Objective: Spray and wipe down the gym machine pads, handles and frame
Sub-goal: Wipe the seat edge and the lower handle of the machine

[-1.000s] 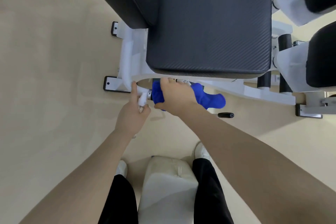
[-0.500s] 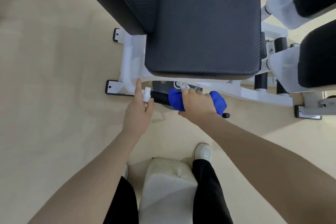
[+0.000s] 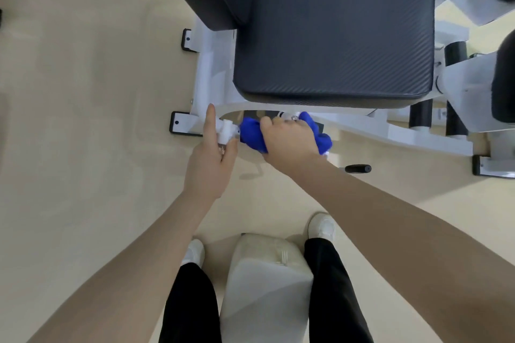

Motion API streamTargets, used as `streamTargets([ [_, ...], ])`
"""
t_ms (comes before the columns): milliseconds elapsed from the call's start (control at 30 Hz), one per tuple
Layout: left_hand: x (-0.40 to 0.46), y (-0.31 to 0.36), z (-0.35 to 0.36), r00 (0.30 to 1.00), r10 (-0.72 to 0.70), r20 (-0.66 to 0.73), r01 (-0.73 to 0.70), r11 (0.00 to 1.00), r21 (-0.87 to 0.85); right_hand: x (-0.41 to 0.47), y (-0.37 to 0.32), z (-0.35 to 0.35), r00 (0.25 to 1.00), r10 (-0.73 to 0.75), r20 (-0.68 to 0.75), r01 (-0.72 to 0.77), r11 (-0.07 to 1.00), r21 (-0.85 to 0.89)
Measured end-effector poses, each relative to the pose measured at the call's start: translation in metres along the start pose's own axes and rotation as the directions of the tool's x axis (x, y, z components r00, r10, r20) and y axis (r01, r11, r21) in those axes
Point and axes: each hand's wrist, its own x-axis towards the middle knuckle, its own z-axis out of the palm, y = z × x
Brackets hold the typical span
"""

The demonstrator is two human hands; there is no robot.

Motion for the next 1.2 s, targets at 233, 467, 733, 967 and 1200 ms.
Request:
streamTargets([
  [233, -0.007, 0.006, 0.02, 0.997, -0.028, 0.073, 0.028, 1.0, 0.01, -0.035, 0.052, -0.011, 0.988, 0.036, 0.149, -0.039, 0.999, 0.021],
  [467, -0.001, -0.001, 0.016, 0.99, -0.083, -0.111, 0.064, 0.984, -0.166, 0.012, -0.022, -0.002, 0.994, -0.104, -0.026, 0.103, 0.994, -0.032],
  [733, -0.007, 0.005, 0.02, 0.997, -0.039, -0.068, 0.023, 0.976, -0.217, 0.027, 0.02, -0.023, 0.871, -0.106, 0.479, -0.11, 0.909, 0.401],
  [967, -0.004, -0.007, 0.021, 0.998, -0.056, -0.015, 0.053, 0.985, -0.167, 0.036, 0.03, -0.029, 0.792, -0.106, 0.601, -0.171, 0.907, 0.384],
  [1200, -0.006, -0.003, 0.02, 0.998, -0.06, -0.018, 0.056, 0.983, -0.175, -0.006, 0.024, 0.005, 0.997, -0.072, 0.013, 0.072, 0.997, 0.031],
])
